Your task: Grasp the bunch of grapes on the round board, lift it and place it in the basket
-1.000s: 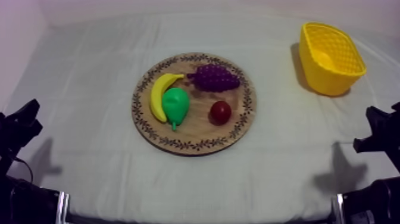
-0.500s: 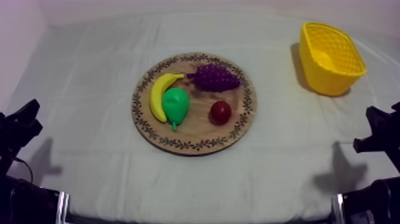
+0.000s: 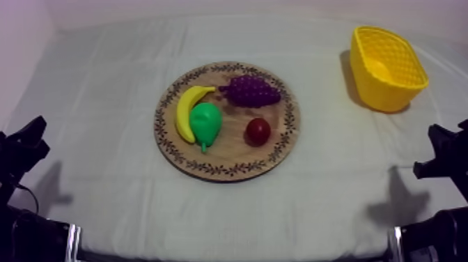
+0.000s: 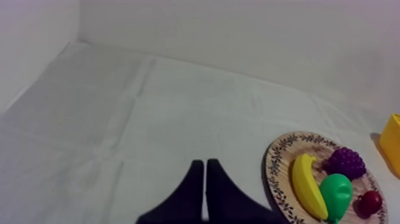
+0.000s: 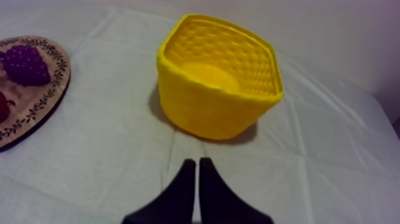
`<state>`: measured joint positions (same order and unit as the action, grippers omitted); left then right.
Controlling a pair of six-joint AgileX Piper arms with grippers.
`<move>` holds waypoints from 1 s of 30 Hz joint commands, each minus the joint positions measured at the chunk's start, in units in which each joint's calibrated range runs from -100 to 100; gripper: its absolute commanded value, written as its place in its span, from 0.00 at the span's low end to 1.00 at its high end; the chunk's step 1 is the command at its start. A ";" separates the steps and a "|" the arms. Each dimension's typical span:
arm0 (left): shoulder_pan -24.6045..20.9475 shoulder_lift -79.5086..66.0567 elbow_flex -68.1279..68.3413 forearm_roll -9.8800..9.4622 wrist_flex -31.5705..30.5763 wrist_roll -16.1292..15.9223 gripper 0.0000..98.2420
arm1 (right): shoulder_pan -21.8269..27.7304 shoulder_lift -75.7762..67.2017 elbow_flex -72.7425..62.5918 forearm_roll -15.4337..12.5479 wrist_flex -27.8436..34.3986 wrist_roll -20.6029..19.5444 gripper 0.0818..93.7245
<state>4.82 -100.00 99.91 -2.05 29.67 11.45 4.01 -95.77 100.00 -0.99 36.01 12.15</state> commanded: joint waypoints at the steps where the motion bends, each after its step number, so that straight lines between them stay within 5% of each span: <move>1: 0.00 0.00 -0.02 -0.02 -0.01 0.00 0.00 | -0.03 0.01 0.00 -0.01 -0.04 -0.02 0.00; 30: 0.00 0.00 -0.02 -0.02 -0.01 0.00 0.00 | -0.03 0.01 0.00 -0.01 0.10 -0.64 0.00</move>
<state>4.82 -100.00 99.91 -2.05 29.67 11.45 4.01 -95.77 100.00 -0.99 36.01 11.68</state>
